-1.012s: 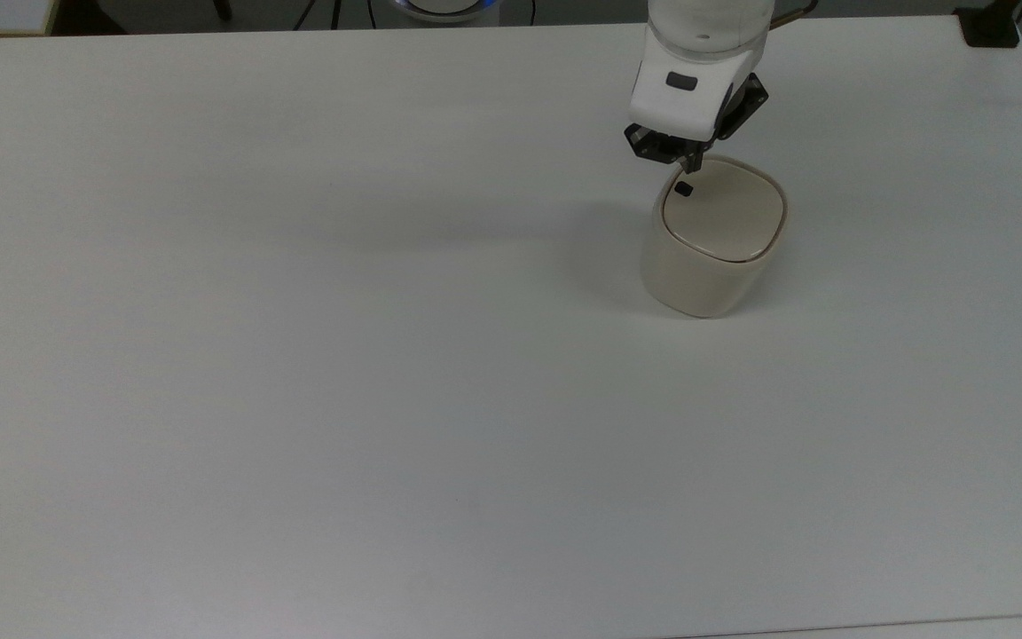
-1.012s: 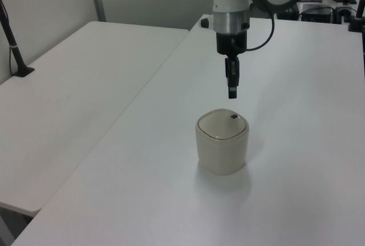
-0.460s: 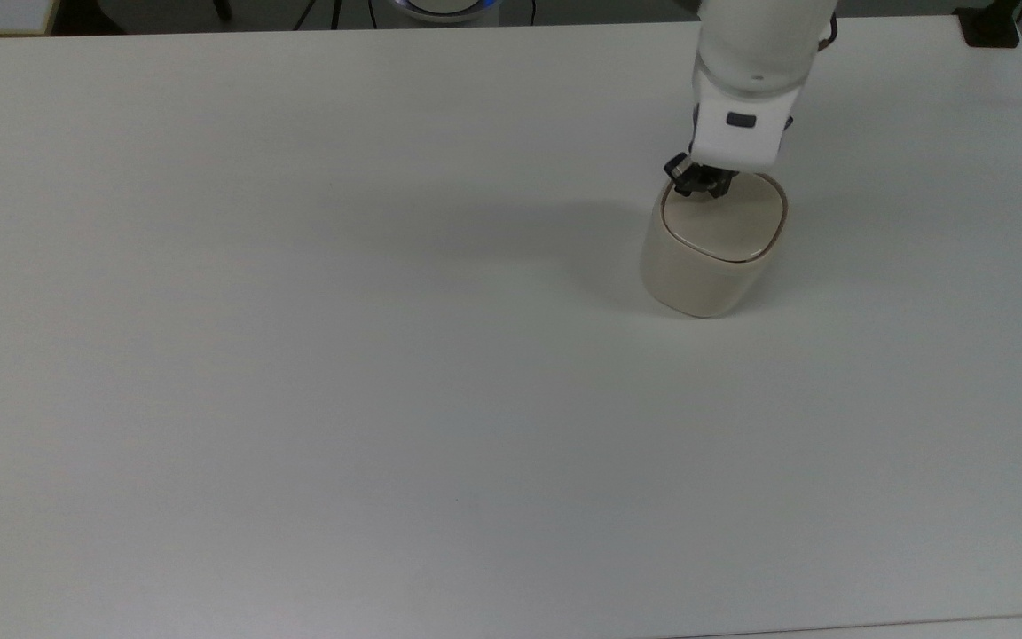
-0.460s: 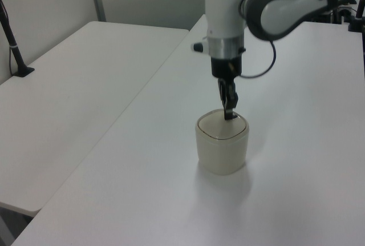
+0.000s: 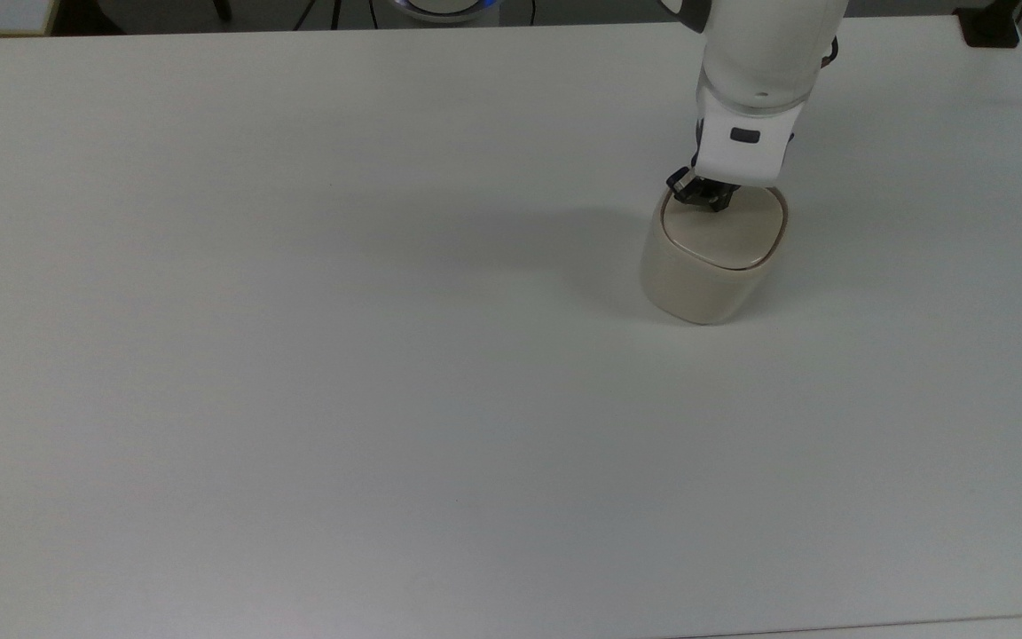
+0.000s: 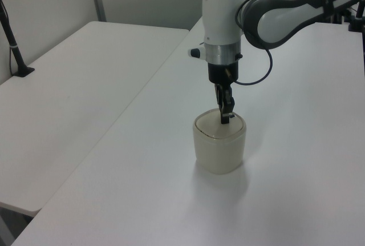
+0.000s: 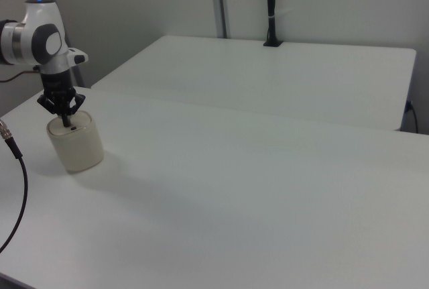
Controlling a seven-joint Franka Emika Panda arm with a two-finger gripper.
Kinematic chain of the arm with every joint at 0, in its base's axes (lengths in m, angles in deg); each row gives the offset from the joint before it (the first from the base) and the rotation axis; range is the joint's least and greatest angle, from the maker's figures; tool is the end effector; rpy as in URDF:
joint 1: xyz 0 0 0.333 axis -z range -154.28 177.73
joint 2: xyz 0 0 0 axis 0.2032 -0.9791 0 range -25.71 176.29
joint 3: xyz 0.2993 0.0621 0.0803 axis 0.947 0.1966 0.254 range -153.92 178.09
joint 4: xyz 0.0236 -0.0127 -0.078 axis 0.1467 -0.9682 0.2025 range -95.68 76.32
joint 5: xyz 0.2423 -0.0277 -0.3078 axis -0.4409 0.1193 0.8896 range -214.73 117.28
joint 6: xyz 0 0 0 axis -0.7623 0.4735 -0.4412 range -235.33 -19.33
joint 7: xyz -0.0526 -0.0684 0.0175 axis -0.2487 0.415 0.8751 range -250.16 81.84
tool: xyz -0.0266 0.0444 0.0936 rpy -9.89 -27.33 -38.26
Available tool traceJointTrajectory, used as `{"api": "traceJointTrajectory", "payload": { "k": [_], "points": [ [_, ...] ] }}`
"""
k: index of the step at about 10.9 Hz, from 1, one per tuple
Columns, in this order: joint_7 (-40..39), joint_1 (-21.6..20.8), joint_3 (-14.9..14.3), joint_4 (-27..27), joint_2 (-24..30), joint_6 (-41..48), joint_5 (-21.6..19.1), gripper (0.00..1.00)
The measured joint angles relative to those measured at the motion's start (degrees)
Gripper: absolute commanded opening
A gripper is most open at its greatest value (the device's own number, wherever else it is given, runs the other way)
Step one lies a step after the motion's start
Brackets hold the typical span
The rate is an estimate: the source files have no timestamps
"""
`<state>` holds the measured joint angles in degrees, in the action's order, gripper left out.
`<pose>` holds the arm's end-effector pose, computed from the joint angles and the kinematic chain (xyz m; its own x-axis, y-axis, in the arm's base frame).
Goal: Open the trash bin
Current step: 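Pull the gripper up and back, flipping the lid open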
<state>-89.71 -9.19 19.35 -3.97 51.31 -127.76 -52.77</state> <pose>0.6033 0.3146 0.4404 0.8489 0.5285 -0.0019 0.5245 -0.8430 -0.1190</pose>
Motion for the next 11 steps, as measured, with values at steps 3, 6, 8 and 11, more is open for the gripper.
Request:
{"api": "traceJointTrajectory", "payload": {
  "k": [3, 6, 8, 11],
  "points": [
    [0.0, 3.0, -0.7, 0.3, 2.6, 2.9, 0.4, 0.0],
    [0.0, 10.0, -1.1, 0.5, 8.5, 10.7, 0.5, 1.0],
    [0.0, 16.5, -1.4, 0.5, 11.2, 15.7, 0.6, 1.0],
    [-0.1, 24.3, -1.9, 0.5, 12.5, 18.3, 3.2, 1.0]
  ]
}}
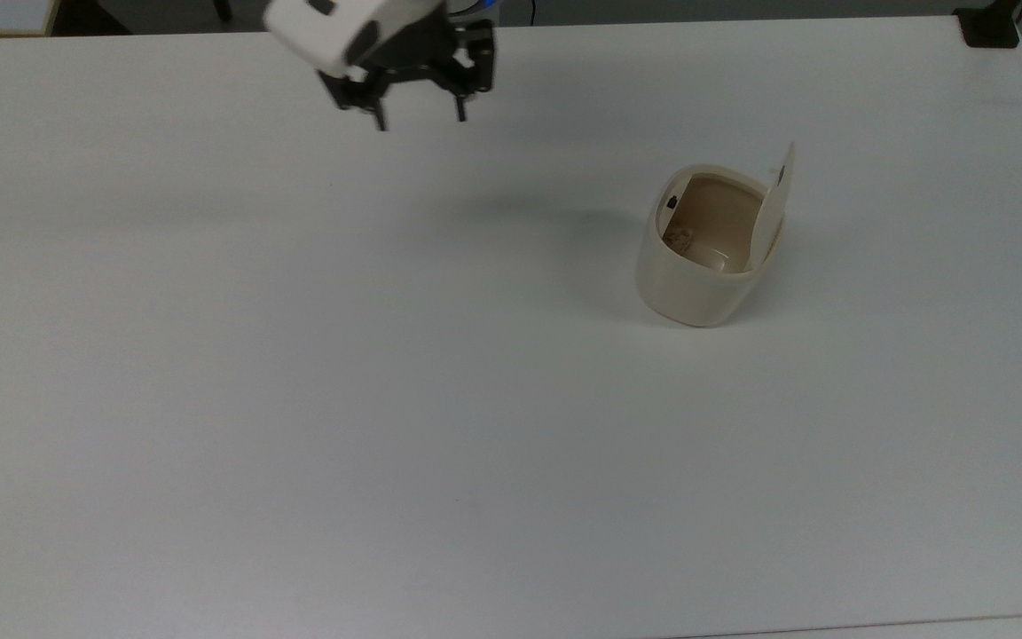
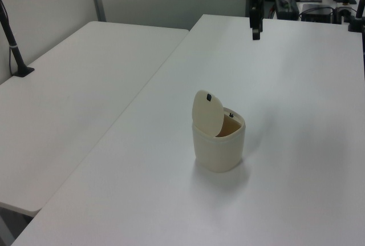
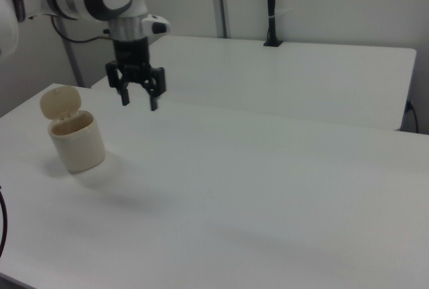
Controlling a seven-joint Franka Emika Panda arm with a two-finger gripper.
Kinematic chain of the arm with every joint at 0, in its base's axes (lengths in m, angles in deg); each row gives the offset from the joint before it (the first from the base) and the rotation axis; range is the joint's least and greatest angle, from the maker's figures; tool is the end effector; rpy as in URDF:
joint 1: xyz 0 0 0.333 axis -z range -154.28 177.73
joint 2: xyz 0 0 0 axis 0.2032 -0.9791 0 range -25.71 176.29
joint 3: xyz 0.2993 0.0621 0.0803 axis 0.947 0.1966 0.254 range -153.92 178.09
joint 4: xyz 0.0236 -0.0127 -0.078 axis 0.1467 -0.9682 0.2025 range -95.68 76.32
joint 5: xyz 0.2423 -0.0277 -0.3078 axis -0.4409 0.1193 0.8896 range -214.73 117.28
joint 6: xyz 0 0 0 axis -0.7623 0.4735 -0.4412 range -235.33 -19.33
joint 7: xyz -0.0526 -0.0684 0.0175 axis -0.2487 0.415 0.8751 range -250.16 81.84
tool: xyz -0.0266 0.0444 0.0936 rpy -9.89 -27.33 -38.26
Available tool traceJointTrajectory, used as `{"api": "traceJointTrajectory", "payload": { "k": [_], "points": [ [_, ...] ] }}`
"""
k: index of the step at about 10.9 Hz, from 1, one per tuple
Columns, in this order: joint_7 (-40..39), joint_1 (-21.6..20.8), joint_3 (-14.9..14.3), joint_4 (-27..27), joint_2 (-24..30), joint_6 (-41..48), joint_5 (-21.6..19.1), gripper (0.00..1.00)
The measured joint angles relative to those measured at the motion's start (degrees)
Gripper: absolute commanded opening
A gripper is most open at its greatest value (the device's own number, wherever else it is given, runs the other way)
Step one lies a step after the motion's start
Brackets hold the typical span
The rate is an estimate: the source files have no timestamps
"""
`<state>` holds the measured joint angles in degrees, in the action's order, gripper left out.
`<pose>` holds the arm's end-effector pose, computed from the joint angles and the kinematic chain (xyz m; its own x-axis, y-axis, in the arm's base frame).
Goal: Open the trash bin
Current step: 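Pull the gripper up and back, flipping the lid open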
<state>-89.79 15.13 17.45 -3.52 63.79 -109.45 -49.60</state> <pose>0.6093 0.0172 0.5573 0.9858 0.1323 -0.1036 0.1283 -0.9907 -0.0442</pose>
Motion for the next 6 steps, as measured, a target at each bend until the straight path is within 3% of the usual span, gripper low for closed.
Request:
{"api": "traceJointTrajectory", "payload": {
  "k": [3, 6],
  "points": [
    [3.2, 2.1, -3.7, 0.3, 3.1, 0.1, 1.0, 1.0],
    [5.4, 2.3, -4.4, 0.2, 4.3, 0.4, 1.0, 1.0]
  ]
}}
